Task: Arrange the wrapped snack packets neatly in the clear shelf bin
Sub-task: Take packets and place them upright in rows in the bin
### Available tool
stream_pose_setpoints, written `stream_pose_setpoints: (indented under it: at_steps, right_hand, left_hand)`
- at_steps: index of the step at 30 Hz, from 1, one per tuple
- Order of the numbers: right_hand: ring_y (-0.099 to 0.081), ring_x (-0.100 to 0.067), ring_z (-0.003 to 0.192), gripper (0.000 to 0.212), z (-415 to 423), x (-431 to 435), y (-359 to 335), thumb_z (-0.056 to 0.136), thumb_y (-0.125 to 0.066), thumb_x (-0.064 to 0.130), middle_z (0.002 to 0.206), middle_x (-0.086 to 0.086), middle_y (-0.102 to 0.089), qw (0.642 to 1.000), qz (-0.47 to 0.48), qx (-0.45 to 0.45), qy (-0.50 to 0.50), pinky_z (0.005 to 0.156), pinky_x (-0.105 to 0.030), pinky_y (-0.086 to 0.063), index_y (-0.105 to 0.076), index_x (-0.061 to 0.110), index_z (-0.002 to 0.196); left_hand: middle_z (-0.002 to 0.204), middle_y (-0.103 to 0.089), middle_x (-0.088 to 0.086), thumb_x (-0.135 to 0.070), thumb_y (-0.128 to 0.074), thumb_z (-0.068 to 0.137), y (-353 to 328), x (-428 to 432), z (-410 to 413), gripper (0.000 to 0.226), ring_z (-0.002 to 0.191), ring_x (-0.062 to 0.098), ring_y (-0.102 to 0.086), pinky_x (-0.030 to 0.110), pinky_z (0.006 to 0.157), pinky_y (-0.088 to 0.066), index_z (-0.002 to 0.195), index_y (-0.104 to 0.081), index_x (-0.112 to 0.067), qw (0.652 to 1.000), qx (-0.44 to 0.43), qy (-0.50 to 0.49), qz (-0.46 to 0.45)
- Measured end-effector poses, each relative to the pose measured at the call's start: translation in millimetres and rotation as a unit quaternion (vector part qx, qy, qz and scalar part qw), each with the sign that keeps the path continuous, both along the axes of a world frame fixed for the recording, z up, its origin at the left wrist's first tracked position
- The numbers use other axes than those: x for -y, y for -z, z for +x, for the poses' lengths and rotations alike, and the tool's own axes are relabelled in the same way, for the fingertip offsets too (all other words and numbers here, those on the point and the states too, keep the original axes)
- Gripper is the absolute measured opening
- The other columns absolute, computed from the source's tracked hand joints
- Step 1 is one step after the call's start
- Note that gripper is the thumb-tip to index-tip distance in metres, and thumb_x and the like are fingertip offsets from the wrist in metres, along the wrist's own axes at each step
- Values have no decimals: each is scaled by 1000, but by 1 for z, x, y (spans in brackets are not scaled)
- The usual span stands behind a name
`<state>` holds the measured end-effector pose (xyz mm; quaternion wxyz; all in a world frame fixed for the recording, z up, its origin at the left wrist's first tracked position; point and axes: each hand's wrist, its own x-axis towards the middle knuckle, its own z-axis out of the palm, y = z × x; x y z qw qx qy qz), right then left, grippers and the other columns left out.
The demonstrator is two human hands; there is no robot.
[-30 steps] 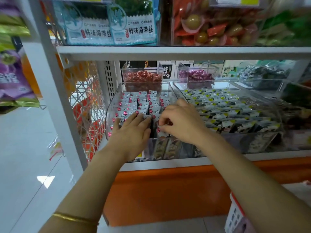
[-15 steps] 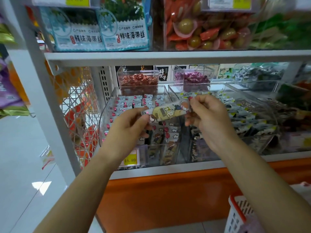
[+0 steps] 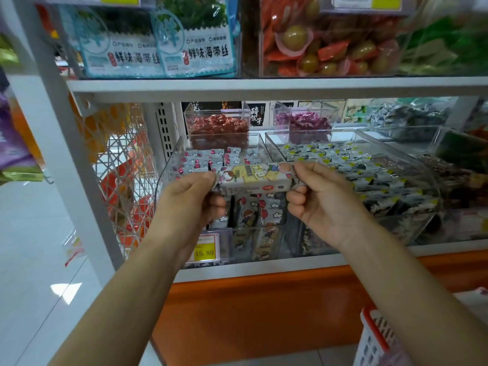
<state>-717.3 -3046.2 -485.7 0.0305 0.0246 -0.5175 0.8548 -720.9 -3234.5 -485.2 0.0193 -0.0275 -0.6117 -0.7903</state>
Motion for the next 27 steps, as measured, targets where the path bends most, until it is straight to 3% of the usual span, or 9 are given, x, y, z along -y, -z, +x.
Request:
stream_pose_setpoints:
  at_steps: [3, 6, 9, 11, 13, 18, 21, 24, 27]
  right_hand:
    - [-44, -9, 36, 18, 0, 3, 0, 93, -52, 12, 44, 2, -43, 996, -80, 36, -8, 34, -17, -36, -51, 10, 75]
    - [-44, -8, 37, 20, 0, 4, 2, 92, -52, 12, 44, 2, -43, 994, -97, 42, -2, 33, -18, -37, -50, 11, 73]
    - [-45, -8, 37, 18, 0, 2, 2, 92, -52, 12, 44, 2, -44, 993, -107, 44, 0, 33, -18, -37, -49, 11, 74]
    - [-45, -8, 37, 18, 0, 0, 2, 92, -53, 13, 44, 2, -45, 993, -108, 46, -2, 33, -18, -38, -50, 11, 74]
    - [-46, -8, 38, 16, 0, 0, 3, 92, -54, 13, 47, 1, -46, 996, -85, 41, -1, 34, -18, -39, -52, 10, 76]
    - [-62, -13, 56, 11, 2, 0, 7, 82, -63, 17, 73, -7, -67, 996, 79, -37, 37, 47, -22, -51, -65, 9, 89]
    - [-68, -17, 67, 23, 4, -1, 6, 70, -68, 20, 76, -4, -72, 991, 105, -80, 22, 54, -24, -54, -66, 8, 89]
    - [-70, -20, 68, 16, 3, 0, 7, 76, -68, 12, 77, -6, -73, 986, 123, -96, 54, 56, -23, -55, -67, 6, 91]
    - [-70, -23, 65, 10, 3, 1, 8, 81, -64, 12, 79, -14, -72, 985, 115, -92, 87, 56, -23, -55, -64, 3, 85]
  left_hand:
    - [61, -56, 2, -9, -50, 94, -2, -1, 0, 20, 46, 3, -53, 12, 45, -47, 79, -63, -7, 994, 33, 23, 101]
    - [66, -60, 1, -9, -53, 91, -2, 0, -1, 15, 50, 3, -55, 12, 48, -48, 91, -68, -8, 992, 19, 35, 117]
    - [74, -66, -4, -17, -63, 79, -4, 4, 0, 25, 59, 5, -60, 15, 57, -51, 103, -69, -13, 993, -28, 76, 82]
    - [84, -64, -1, -20, -66, 68, -2, 5, 1, 42, 62, 6, -60, 16, 60, -52, 109, -66, -19, 995, -67, 71, -12]
    - [90, -64, 2, -23, -65, 65, -1, 5, 1, 46, 64, 8, -60, 17, 62, -52, 111, -65, -21, 992, -91, 41, -73]
    - [80, -63, 5, -23, -65, 68, 1, 4, -2, 38, 59, 7, -60, 16, 59, -52, 105, -65, -12, 996, -82, 13, -36]
    - [70, -64, 0, -20, -64, 74, 3, 5, -4, 25, 57, 6, -60, 16, 58, -52, 97, -66, -11, 997, -77, 3, -19]
    - [66, -64, -2, -17, -61, 81, 4, 4, -4, 15, 57, 6, -60, 16, 59, -52, 94, -66, -11, 997, -78, 10, -5]
    - [68, -64, 1, -14, -59, 81, 4, 3, -4, 22, 60, 7, -62, 16, 62, -52, 101, -65, -8, 996, -80, 26, 20]
